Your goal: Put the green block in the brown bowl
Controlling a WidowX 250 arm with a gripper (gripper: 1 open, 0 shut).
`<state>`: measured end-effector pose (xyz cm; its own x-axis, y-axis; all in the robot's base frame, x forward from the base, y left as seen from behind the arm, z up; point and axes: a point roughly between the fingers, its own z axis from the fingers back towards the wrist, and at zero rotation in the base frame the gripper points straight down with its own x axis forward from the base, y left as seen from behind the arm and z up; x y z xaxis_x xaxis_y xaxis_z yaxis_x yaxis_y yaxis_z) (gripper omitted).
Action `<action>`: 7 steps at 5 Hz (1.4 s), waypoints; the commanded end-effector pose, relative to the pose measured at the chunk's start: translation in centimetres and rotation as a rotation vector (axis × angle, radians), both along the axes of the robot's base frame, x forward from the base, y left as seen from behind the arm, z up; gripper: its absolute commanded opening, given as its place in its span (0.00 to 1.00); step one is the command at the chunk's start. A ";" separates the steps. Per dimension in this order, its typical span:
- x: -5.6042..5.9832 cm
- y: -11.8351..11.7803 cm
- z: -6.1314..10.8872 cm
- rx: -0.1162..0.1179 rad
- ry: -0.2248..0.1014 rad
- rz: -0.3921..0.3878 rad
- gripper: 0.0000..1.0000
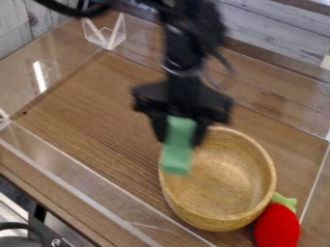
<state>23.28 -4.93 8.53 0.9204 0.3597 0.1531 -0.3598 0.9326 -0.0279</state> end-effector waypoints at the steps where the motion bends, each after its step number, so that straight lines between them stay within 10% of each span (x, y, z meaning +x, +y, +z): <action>1: 0.8 -2.4 -0.9 -0.027 -0.036 0.030 0.00; 4: 2.5 -7.3 -2.9 -0.103 -0.075 0.019 0.00; 7: 3.2 -8.3 -1.3 -0.094 -0.090 0.130 0.00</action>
<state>25.67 -12.22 5.71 0.8541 0.4946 0.1611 -0.4847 0.8691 -0.0986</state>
